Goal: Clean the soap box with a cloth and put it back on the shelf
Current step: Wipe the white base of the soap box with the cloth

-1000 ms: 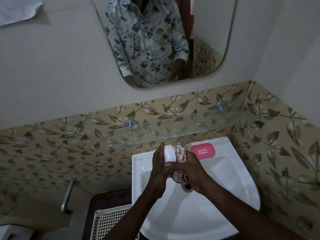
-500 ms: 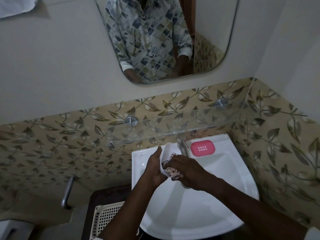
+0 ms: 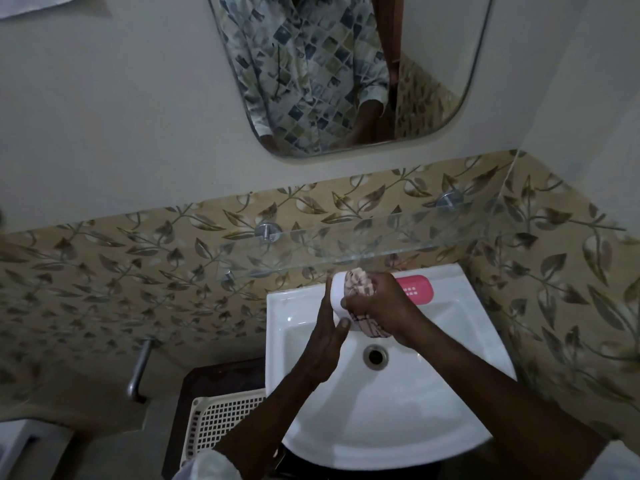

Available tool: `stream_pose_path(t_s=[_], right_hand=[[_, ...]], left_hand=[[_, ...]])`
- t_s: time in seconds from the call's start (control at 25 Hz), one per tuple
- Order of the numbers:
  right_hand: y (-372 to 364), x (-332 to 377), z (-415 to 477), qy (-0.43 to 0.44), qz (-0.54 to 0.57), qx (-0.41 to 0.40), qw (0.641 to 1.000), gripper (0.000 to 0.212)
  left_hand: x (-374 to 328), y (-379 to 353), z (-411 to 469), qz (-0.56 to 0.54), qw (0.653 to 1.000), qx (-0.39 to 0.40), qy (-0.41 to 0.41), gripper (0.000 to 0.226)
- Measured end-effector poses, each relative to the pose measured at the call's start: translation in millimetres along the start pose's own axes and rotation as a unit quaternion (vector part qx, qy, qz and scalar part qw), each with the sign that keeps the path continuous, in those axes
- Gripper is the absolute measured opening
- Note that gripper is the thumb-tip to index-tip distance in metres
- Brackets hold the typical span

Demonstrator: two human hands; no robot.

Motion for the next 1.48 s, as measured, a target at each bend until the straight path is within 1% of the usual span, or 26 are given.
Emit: stream_pose_path(t_s=[0.08,0.12,0.2,0.28,0.36,0.4,0.44,0.52,0.56,0.6,0.64,0.72,0.8,0.88,0.92,1.0,1.04,1.08,1.16,1.2,1.24,1.32,1.36,1.4,1.44,1.48], right_hand=[[-1.1,-4.1,-3.9,0.055,-0.107,-0.027,0.992,0.015],[1.1,-6.7,-7.5,0.09,-0.142,-0.024,0.985,0.016],[9.5,-12.0,-14.2,0.209,-0.247,0.019,0.946,0.023],[11.5,-19.7,-20.6,0.318,-0.363,0.068,0.873,0.036],[3.6,-25.8,-24.0,0.366,-0.427,0.071,0.824,0.043],[-0.3,-27.2,-23.0,0.356,-0.416,0.072,0.834,0.04],[-3.6,-26.9,-21.4,0.319,-0.385,0.077,0.863,0.034],[-8.9,-27.5,-20.4,0.179,-0.26,0.098,0.944,0.018],[-9.8,-31.5,-19.6,0.096,-0.147,0.106,0.979,0.015],[-8.7,-35.8,-18.2,0.021,-0.022,0.095,0.995,0.016],[-6.0,-39.1,-16.7,-0.036,0.092,0.076,0.992,0.019],[4.7,-40.0,-14.0,-0.084,0.256,0.046,0.962,0.031],[17.1,-33.3,-7.4,-0.077,0.346,0.057,0.933,0.043],[18.4,-26.1,-1.4,-0.061,0.351,0.077,0.931,0.05],[15.0,-23.6,0.8,-0.051,0.296,0.067,0.951,0.051],[8.6,-20.6,2.5,0.002,0.008,-0.027,1.0,0.054],[6.5,-21.7,2.0,0.043,-0.154,-0.085,0.983,0.059],[4.0,-24.2,1.0,0.093,-0.277,-0.127,0.948,0.065],[-0.8,-27.8,-0.2,0.165,-0.382,-0.164,0.894,0.063],[-1.4,-27.2,-0.7,0.216,-0.394,-0.179,0.875,0.052],[0.5,-27.3,-0.9,0.275,-0.392,-0.171,0.861,0.037],[12.3,-30.4,-1.5,0.372,-0.367,-0.036,0.852,0.024],[19.1,-34.4,-3.4,0.392,-0.394,0.048,0.83,0.035],[25.1,-39.3,-6.1,0.401,-0.449,0.119,0.79,0.05],[29.7,-44.5,-7.2,0.414,-0.498,0.164,0.744,0.058],[33.8,-46.4,-5.9,0.429,-0.525,0.185,0.712,0.056]], left_hand=[[-0.3,2.4,-7.1,-0.123,0.991,-0.016,0.053,0.063],[-5.2,5.3,-4.0,-0.21,0.97,-0.056,0.111,0.059],[-18.9,14.3,13.9,-0.361,0.878,-0.118,0.292,0.068],[-38.6,24.2,27.7,-0.44,0.796,-0.04,0.413,0.089],[-50.5,21.8,37.1,-0.427,0.787,-0.046,0.443,0.081],[-49.6,15.5,38.6,-0.415,0.794,-0.075,0.437,0.074],[-45.8,9.1,39.0,-0.392,0.812,-0.105,0.419,0.068],[-34.6,-0.5,31.3,-0.297,0.866,-0.155,0.37,0.064],[-29.0,-2.7,27.5,-0.269,0.885,-0.155,0.348,0.064],[-24.6,-2.4,24.1,-0.271,0.894,-0.141,0.328,0.065],[-21.0,1.2,21.4,-0.302,0.89,-0.124,0.317,0.068],[-13.9,13.2,18.1,-0.422,0.845,-0.107,0.31,0.074],[-7.3,13.6,16.6,-0.493,0.8,-0.112,0.322,0.075],[-3.7,1.2,15.3,-0.527,0.778,-0.096,0.33,0.074],[-3.9,-5.5,15.1,-0.545,0.77,-0.084,0.322,0.073],[-6.4,-8.2,15.2,-0.571,0.763,-0.059,0.298,0.072],[-9.7,-6.1,16.4,-0.577,0.76,-0.044,0.296,0.073],[-14.7,-3.7,18.0,-0.583,0.753,-0.024,0.303,0.074],[-19.7,1.3,19.4,-0.603,0.728,-0.001,0.327,0.078],[-18.4,4.8,19.4,-0.606,0.718,-0.008,0.342,0.08],[-17.9,8.2,19.0,-0.605,0.711,-0.02,0.358,0.082],[-17.4,14.1,19.7,-0.602,0.703,-0.036,0.377,0.082],[-15.6,17.4,20.6,-0.604,0.699,-0.04,0.381,0.081],[-16.2,21.1,21.9,-0.604,0.695,-0.04,0.388,0.079],[-16.9,24.6,23.1,-0.598,0.695,-0.038,0.397,0.076],[-18.7,26.0,23.4,-0.579,0.704,-0.035,0.41,0.073]])
Point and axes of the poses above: each hand's wrist, its own z-axis towards the middle knuckle, its own y-axis out of the back of the hand, x = y × z, the point moved 1 cm from there along z, towards the middle knuckle, and after that the axes turned 4 degrees about -z, right-handed, at the moved point
